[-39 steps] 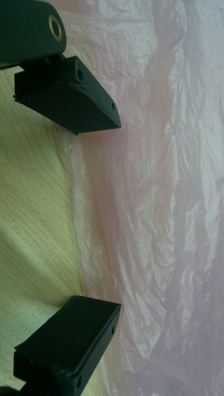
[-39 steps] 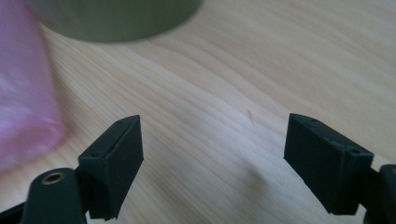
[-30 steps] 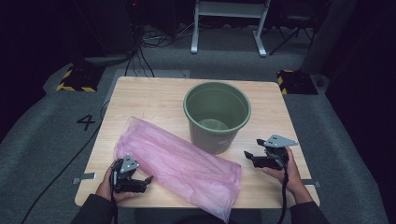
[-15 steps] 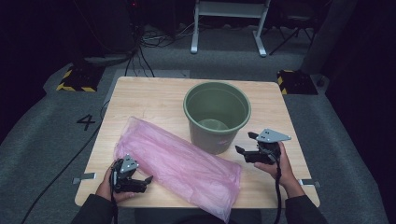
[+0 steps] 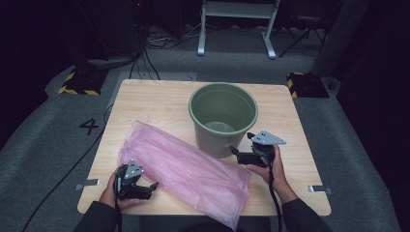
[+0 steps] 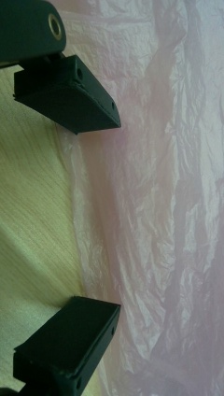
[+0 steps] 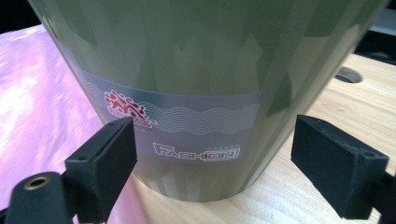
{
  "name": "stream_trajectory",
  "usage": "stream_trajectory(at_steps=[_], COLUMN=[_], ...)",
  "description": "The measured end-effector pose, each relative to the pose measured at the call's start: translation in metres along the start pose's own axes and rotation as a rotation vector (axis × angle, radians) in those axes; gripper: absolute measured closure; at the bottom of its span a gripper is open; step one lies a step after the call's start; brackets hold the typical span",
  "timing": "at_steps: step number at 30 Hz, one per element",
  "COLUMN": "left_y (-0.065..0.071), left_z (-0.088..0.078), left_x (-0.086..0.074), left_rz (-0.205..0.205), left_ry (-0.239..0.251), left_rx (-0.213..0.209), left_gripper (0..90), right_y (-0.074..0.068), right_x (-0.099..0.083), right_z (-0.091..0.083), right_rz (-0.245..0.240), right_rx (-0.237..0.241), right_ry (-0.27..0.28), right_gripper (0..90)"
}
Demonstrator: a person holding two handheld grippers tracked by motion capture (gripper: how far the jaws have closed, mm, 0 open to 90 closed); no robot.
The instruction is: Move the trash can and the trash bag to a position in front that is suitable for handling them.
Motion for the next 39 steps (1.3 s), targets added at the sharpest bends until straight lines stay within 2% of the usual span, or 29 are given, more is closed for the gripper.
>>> stream_trajectory(at_steps=[4,7,11,12,13,15,16,18,19,20,21,22,25,26,28,30,32,33,35,39], left_y=[0.0,0.0,0.0,0.0,0.0,0.001,0.001,0.001,0.001,0.001,0.001,0.001,0.001,0.001,0.001,0.001,0.001,0.001,0.001,0.001], left_z=[0.0,0.0,0.001,0.001,0.001,0.001,0.001,0.001,0.001,0.001,0.001,0.001,0.001,0.001,0.001,0.001,0.001,0.001,0.002,0.002], left_x=[0.0,0.001,0.001,0.001,0.001,0.001,0.001,0.001,0.001,0.001,0.001,0.001,0.001,0.001,0.001,0.001,0.001,0.001,0.001,0.002], left_rz=[-0.001,0.002,-0.002,-0.003,-0.003,-0.005,-0.006,-0.006,-0.006,-0.006,-0.006,-0.005,-0.006,-0.006,-0.007,-0.007,-0.008,-0.007,-0.008,-0.007], left_ry=[0.0,0.001,-0.001,0.0,0.0,0.0,0.001,0.001,0.001,0.001,0.001,0.002,0.002,0.002,0.002,0.0,0.001,0.002,0.001,0.002], left_rx=[0.0,0.003,0.004,0.005,0.005,0.005,0.006,0.006,0.006,0.006,0.006,0.008,0.008,0.008,0.007,0.006,0.006,0.005,0.005,0.006], left_gripper=[10.6,10.5,10.5,10.5,10.5,10.5,10.5,10.5,10.5,10.5,10.5,10.5,10.5,10.5,10.5,10.5,10.4,10.4,10.4,10.4], right_y=[0.001,0.005,0.015,0.022,0.022,0.031,0.037,0.039,0.041,0.041,0.041,0.037,0.027,0.027,0.014,0.008,0.002,-0.001,-0.005,-0.01], right_x=[0.002,0.004,0.008,0.01,0.01,0.011,0.01,0.009,0.008,0.006,0.006,-0.001,-0.014,-0.014,-0.031,-0.038,-0.044,-0.047,-0.053,-0.061], right_z=[0.006,0.01,0.017,0.021,0.021,0.024,0.022,0.02,0.015,0.005,0.005,-0.011,-0.028,-0.028,-0.045,-0.052,-0.057,-0.056,-0.054,-0.046], right_rz=[0.014,0.02,0.035,0.04,0.04,0.063,0.068,0.072,0.074,0.045,0.045,0.002,-0.037,-0.037,-0.035,-0.025,-0.004,-0.002,-0.029,-0.029], right_rx=[-0.036,-0.042,-0.055,-0.063,-0.063,-0.061,-0.065,-0.06,-0.038,-0.007,-0.007,0.063,0.154,0.154,0.241,0.275,0.299,0.303,0.289,0.302], right_ry=[0.015,0.012,0.001,0.0,0.0,-0.009,-0.017,-0.016,-0.023,-0.034,-0.034,-0.056,-0.102,-0.102,-0.139,-0.141,-0.127,-0.138,-0.161,-0.199], right_gripper=[15.1,15.1,16.2,16.3,16.3,17.9,18.9,18.9,19.1,19.6,19.6,20.9,21.8,21.8,21.6,21.3,21.7,21.7,21.4,21.5])
Point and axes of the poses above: each handheld gripper's, and its own axes: z roughly forward along the jaws, x roughly out of its top, y roughly to its right, the point moved 4 cm from there along z, roughly forward along the jaws
